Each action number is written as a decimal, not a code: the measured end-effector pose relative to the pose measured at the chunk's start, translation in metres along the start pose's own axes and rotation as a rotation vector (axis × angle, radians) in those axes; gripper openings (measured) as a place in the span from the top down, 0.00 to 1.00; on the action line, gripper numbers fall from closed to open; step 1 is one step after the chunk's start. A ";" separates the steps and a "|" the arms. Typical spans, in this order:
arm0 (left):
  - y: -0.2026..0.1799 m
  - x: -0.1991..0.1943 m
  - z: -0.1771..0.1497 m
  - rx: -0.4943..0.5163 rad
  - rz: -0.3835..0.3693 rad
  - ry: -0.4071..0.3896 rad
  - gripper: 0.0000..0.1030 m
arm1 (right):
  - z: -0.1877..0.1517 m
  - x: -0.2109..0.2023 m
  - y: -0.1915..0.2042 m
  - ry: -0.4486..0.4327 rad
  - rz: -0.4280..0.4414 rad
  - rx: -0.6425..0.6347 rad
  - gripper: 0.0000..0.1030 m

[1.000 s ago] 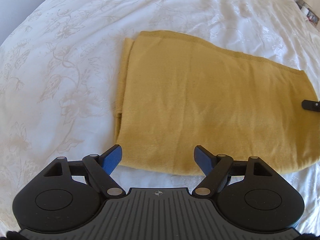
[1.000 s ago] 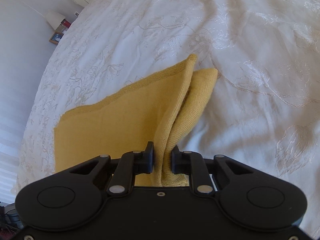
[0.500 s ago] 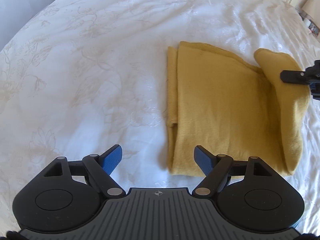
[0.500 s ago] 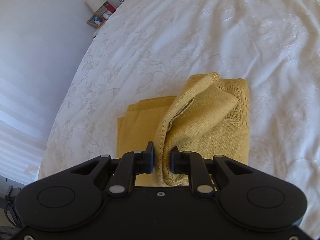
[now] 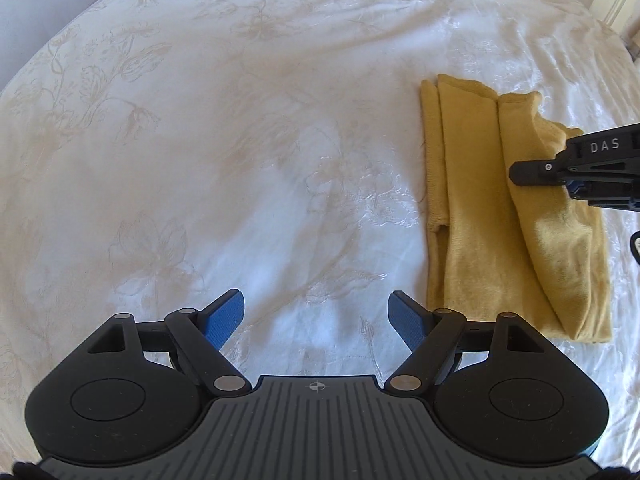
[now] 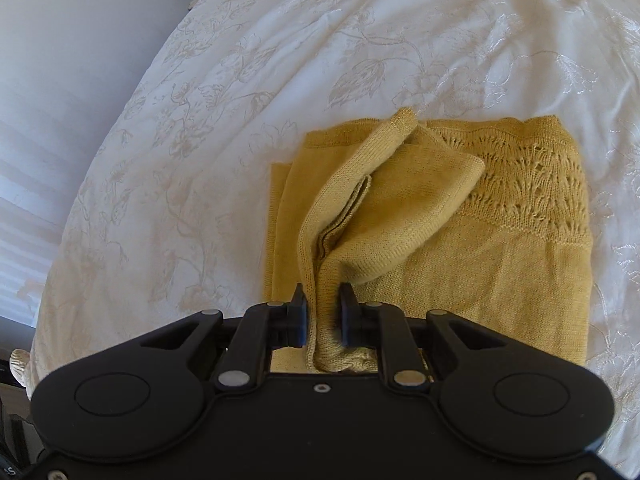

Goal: Fold small clothes

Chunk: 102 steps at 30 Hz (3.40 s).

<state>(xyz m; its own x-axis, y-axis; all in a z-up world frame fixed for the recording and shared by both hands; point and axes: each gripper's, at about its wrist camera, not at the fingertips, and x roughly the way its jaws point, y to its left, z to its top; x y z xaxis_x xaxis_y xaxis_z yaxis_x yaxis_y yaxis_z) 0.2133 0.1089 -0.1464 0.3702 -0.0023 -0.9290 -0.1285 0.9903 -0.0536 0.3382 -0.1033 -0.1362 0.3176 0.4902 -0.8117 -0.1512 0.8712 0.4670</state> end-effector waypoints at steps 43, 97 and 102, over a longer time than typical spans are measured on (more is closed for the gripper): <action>-0.078 0.072 0.070 0.121 -0.060 -0.003 0.22 | 0.016 -0.036 -0.070 -0.177 -0.064 -0.040 0.48; -0.095 0.011 0.004 0.140 -0.167 -0.058 0.93 | -0.054 -0.090 -0.102 -0.217 -0.093 0.052 0.16; -0.068 0.039 0.001 0.069 -0.143 0.072 0.93 | -0.053 -0.085 -0.106 -0.208 -0.085 0.061 0.16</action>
<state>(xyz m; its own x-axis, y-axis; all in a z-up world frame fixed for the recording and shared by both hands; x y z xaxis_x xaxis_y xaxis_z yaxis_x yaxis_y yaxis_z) 0.2374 0.0415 -0.1784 0.3126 -0.1517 -0.9377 -0.0143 0.9863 -0.1644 0.2781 -0.2360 -0.1353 0.5137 0.3941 -0.7621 -0.0605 0.9027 0.4260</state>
